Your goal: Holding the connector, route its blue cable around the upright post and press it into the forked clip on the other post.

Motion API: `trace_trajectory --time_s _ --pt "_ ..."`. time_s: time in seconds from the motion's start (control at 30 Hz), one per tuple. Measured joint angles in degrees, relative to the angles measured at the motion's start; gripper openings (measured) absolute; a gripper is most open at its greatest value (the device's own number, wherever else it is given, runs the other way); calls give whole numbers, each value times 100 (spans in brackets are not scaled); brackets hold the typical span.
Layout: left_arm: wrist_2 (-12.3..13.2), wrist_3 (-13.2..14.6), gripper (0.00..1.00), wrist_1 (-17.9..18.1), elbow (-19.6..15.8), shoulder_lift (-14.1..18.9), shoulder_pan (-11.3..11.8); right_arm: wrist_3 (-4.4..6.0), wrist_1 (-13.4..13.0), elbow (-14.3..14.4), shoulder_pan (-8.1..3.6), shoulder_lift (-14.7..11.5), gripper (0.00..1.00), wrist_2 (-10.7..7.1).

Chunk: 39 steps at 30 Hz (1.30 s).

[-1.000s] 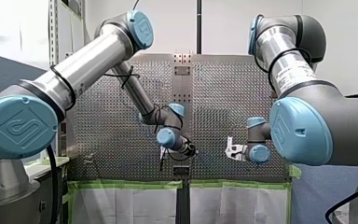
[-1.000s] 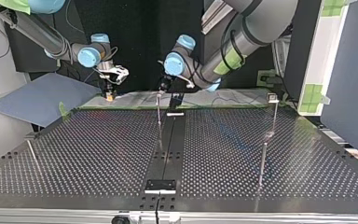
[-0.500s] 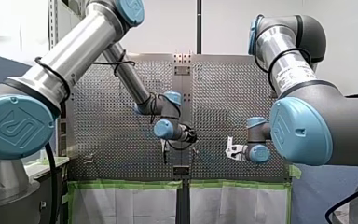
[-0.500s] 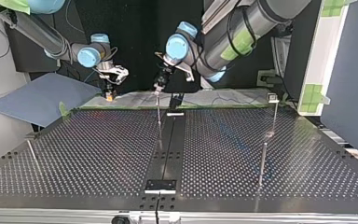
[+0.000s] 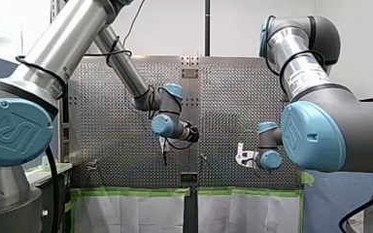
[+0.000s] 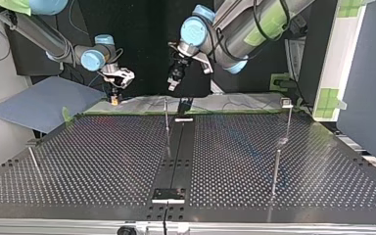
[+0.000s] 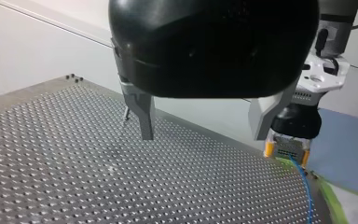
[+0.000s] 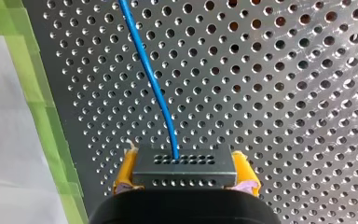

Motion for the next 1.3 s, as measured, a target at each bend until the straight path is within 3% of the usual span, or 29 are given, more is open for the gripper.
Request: trace_trajectory --time_s 0.23,0.5,0.67,0.8,1.0,1.07,1.3 --pt "-2 -175 99 295 -411 410 12 57 51 0 -19 0 0 -49" --pt "-6 -218 99 358 -883 883 9 58 91 0 -23 0 0 -54" --pt "-5 -238 99 360 -1169 1166 7 -13 160 -1 -24 0 0 16" --pt "-5 -272 99 360 -1416 1416 2 -93 204 -1 -28 -22 0 182" --pt "-4 -280 99 362 -1801 1801 -3 -148 399 -1 -50 -306 0 297" --pt "-7 -281 99 361 -1908 1907 -3 -118 485 -1 -51 -414 0 308" --pt "-32 -281 99 360 -2229 2317 -8 197 722 -4 59 -845 0 312"
